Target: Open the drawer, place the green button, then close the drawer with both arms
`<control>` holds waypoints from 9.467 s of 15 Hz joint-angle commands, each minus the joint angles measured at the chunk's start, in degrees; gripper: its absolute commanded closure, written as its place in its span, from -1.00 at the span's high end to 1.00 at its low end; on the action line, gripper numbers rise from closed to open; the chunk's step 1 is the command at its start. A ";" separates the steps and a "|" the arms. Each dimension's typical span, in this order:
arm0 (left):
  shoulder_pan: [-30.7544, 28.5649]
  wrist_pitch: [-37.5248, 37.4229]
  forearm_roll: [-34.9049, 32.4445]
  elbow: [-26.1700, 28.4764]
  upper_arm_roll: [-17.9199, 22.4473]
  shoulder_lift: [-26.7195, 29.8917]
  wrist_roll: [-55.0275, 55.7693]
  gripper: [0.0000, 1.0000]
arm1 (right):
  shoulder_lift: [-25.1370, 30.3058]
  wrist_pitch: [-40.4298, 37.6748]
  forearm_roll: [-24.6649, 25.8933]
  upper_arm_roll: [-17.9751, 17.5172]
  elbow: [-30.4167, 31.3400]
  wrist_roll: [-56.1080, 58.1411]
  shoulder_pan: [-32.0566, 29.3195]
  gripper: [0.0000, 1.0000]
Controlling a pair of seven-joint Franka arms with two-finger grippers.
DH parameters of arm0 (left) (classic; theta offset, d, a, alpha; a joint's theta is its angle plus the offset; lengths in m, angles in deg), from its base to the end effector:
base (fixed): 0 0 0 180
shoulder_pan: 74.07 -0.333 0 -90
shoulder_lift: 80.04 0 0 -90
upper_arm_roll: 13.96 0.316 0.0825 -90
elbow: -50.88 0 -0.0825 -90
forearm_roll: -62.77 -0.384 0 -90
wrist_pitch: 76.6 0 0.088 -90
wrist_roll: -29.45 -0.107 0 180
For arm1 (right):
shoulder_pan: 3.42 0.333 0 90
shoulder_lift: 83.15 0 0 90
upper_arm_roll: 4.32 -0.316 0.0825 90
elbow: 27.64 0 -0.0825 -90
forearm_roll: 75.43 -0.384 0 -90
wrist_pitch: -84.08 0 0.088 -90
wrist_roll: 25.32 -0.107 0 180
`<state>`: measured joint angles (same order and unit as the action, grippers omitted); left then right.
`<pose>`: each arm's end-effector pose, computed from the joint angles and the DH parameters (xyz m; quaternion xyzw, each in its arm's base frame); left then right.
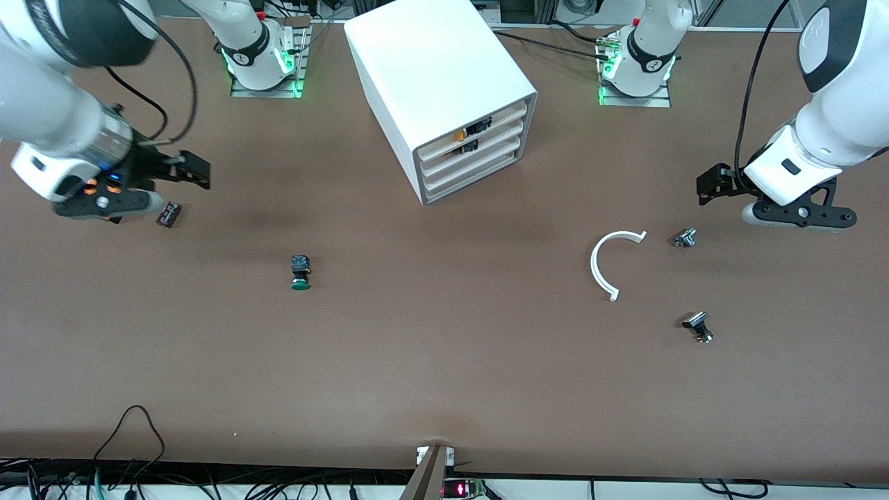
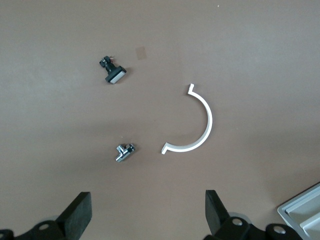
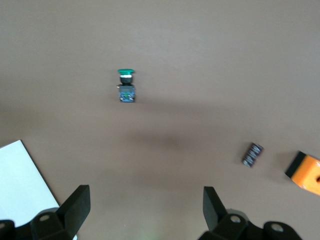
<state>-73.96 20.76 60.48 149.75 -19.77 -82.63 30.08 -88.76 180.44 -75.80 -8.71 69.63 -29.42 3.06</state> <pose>0.5670 -0.0540 0.5367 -0.9980 0.0494 0.0346 0.0194 0.5707 0.1086 0.5181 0.9967 0.0584 -0.0571 0.0005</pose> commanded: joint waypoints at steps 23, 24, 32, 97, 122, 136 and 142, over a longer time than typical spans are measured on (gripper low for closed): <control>0.85 1.66 51.55 12.63 -2.36 -15.79 -34.60 0.97 | -22.95 54.29 -0.42 -2.47 21.56 1.46 3.63 0.54; 1.03 3.96 55.52 15.27 -2.45 -15.87 -37.25 0.95 | -22.95 54.21 -0.42 -2.38 21.56 1.12 3.63 0.30; 0.94 7.23 71.73 22.68 -9.04 -23.42 -53.24 0.73 | -22.43 52.55 -0.95 -2.55 19.29 -2.91 3.72 -1.00; -4.78 -24.14 -1.37 -34.07 -7.64 -26.86 5.08 1.00 | -42.47 32.59 0.72 -2.21 -28.97 -115.96 41.77 1.00; -0.65 -4.85 -1.92 -22.52 -8.51 -27.21 33.46 0.96 | -19.53 10.01 -6.75 3.68 -20.98 -48.05 12.87 1.00; 12.45 24.99 -2.45 1.93 -9.65 -26.51 55.10 0.88 | 0.67 2.61 2.12 -4.93 -4.03 -11.55 -7.01 1.00; 14.22 30.32 -2.45 8.08 -12.12 -26.33 56.77 0.74 | 9.55 2.26 2.92 -4.40 3.36 -7.06 -8.32 1.00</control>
<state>-59.62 46.81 59.49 153.10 -31.86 -111.14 85.67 -83.75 182.32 -73.57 -12.30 68.18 -38.17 -3.76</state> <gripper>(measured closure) 0.115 0.000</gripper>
